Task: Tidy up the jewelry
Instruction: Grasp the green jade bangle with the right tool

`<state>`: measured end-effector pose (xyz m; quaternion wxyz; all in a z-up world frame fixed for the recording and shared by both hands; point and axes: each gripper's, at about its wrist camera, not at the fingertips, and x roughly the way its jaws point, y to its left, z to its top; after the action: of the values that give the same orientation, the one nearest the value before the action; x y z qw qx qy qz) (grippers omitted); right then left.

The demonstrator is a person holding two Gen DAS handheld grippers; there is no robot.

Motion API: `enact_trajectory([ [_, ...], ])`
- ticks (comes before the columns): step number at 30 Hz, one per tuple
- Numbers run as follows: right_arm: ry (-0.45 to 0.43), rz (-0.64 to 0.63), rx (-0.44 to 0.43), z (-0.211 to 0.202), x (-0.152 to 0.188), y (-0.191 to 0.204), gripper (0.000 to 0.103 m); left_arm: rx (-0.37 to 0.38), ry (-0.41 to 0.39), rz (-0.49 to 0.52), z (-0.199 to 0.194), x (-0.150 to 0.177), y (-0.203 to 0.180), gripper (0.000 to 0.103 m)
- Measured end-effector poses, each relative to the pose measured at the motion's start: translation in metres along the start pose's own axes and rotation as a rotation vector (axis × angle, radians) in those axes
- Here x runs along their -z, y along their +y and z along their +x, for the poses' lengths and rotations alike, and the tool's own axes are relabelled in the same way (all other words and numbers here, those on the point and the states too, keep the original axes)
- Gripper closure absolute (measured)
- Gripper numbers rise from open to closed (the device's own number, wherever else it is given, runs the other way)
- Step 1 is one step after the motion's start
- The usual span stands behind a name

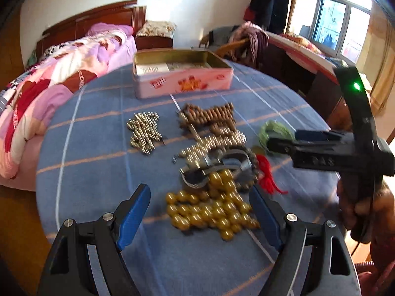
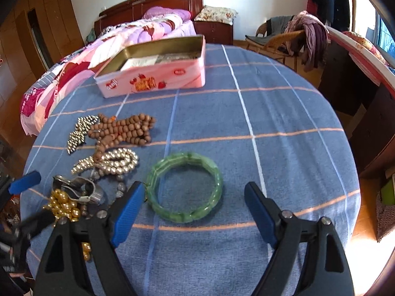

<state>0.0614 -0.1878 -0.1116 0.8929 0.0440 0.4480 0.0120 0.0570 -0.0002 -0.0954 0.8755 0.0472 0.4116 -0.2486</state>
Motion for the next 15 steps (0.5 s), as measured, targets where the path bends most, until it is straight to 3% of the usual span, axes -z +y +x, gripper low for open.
enact_trajectory([
  [4, 0.005, -0.024, 0.004, 0.001, -0.001, 0.004, 0.017, -0.048, 0.05, 0.004, 0.012, 0.006, -0.006, 0.021],
  [9, 0.019, -0.059, 0.027, 0.002, -0.001, 0.009, 0.019, -0.037, 0.068, -0.045, 0.016, 0.005, -0.001, 0.021],
  [15, 0.012, -0.073, 0.044, -0.003, -0.001, 0.004, 0.065, 0.017, 0.081, -0.005, 0.011, 0.006, -0.004, 0.059],
])
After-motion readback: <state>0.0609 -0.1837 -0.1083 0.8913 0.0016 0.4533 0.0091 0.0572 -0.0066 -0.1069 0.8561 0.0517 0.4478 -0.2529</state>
